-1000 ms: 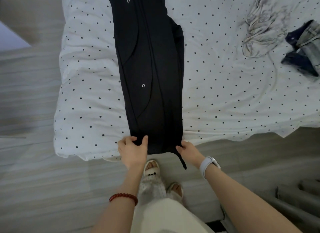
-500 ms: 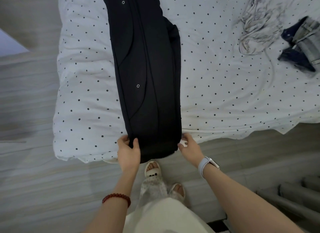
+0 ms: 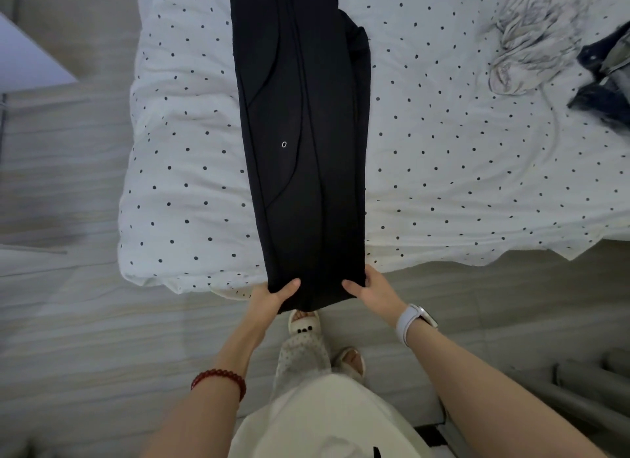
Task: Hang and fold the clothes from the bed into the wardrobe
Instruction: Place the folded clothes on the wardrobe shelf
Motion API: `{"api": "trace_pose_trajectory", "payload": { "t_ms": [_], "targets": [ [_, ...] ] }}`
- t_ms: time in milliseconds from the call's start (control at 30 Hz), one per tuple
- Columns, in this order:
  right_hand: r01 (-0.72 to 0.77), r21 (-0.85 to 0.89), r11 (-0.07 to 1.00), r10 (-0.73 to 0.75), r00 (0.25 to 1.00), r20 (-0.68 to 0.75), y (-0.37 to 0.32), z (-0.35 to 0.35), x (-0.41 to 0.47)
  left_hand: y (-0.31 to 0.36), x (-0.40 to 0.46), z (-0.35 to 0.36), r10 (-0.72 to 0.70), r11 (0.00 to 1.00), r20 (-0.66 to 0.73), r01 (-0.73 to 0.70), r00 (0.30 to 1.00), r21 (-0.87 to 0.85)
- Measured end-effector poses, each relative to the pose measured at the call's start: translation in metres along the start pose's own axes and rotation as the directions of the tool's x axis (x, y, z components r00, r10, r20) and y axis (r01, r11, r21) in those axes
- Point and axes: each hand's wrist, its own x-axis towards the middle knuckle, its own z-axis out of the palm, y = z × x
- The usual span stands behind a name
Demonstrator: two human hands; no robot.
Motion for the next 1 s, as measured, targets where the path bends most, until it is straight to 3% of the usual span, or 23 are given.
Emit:
{"api": "trace_pose_trajectory", "payload": {
  "t_ms": [200, 333, 500, 600, 700, 867, 1000],
  "targets": [
    [0.037, -0.044, 0.998, -0.038, 0.999, -0.023, 0.019, -0.008, -0.050, -0.026, -0.057, -0.002, -0.002, 0.999, 0.077, -0.002, 0.997, 0.049],
    [0.048, -0.117, 0.992, -0.050, 0.999, -0.017, 0.024, -0.012, -0.085, -0.031, -0.094, 0.000, 0.041, 0.998, 0.019, -0.042, 0.999, 0.046],
    [-0.059, -0.032, 0.998, 0.061, 0.996, 0.067, 0.029, -0.025, -0.139, -0.037, -0.132, -0.008, -0.001, 0.999, 0.034, 0.002, 0.999, -0.035],
    [-0.034, -0.041, 0.999, 0.036, 0.997, 0.062, 0.028, -0.043, -0.164, -0.029, -0.157, -0.011, 0.025, 0.997, 0.058, -0.021, 0.998, -0.070],
    [0.007, 0.093, 0.996, -0.016, 0.995, 0.096, 0.010, -0.067, -0.183, -0.007, -0.182, -0.015, 0.089, 0.994, 0.110, -0.081, 0.990, -0.071],
    [0.117, 0.178, 0.977, -0.133, 0.988, 0.083, -0.055, -0.093, -0.205, 0.056, -0.210, -0.029, 0.124, 0.990, 0.187, -0.133, 0.975, 0.039],
    [0.184, 0.357, 0.916, -0.237, 0.965, 0.110, -0.095, -0.109, -0.218, 0.102, -0.233, -0.047, 0.121, 0.991, 0.350, -0.133, 0.929, 0.010]
  ]
}}
